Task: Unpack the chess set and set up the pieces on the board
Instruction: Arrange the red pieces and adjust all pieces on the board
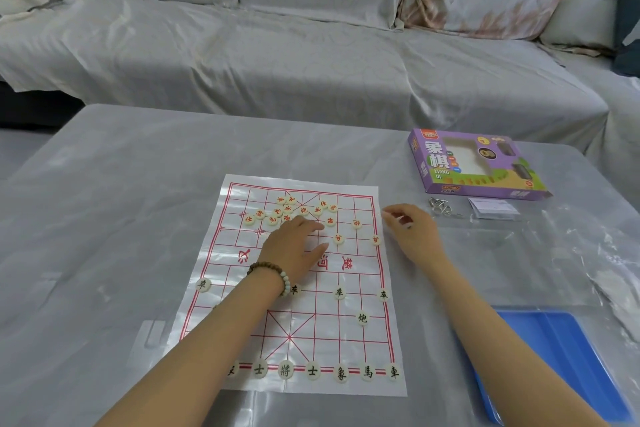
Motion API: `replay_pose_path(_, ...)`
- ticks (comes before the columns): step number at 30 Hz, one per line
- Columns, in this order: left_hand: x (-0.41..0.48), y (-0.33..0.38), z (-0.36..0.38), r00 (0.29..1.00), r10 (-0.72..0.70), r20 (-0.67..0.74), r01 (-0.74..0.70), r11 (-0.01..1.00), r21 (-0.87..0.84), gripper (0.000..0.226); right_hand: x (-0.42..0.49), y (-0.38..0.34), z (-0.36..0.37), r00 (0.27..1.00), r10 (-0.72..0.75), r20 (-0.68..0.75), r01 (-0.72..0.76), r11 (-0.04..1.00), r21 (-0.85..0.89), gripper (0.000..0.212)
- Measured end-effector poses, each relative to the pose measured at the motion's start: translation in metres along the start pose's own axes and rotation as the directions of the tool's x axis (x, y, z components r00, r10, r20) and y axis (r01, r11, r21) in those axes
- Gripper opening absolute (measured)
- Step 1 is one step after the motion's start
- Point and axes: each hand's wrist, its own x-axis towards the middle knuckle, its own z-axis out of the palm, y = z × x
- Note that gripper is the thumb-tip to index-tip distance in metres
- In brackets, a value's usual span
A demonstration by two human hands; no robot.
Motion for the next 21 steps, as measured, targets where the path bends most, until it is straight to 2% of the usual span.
replay_pose_path(5,0.016,0.016,0.010,0.998,-0.050,-0.035,0.048,0.997,-0.059,0.040,-0.018,0.016,-0.002,0.987,-0.014,0.157,0.035,0.991,-0.131,0.028)
replay_pose_path(13,0.027,0.021,0.021,0.990,-0.094,-0.104,0.083,0.990,-0.113,0.031,-0.022,0.016,0.008,0.990,-0.050,0.133,0.066,0.991,-0.120,0.028)
replay_pose_path(21,0.028,0.018,0.024,0.987,-0.106,-0.120,0.087,0.985,-0.151,0.033,-0.020,0.018,0.007,0.987,-0.063,0.150,0.082,0.989,-0.124,0.024)
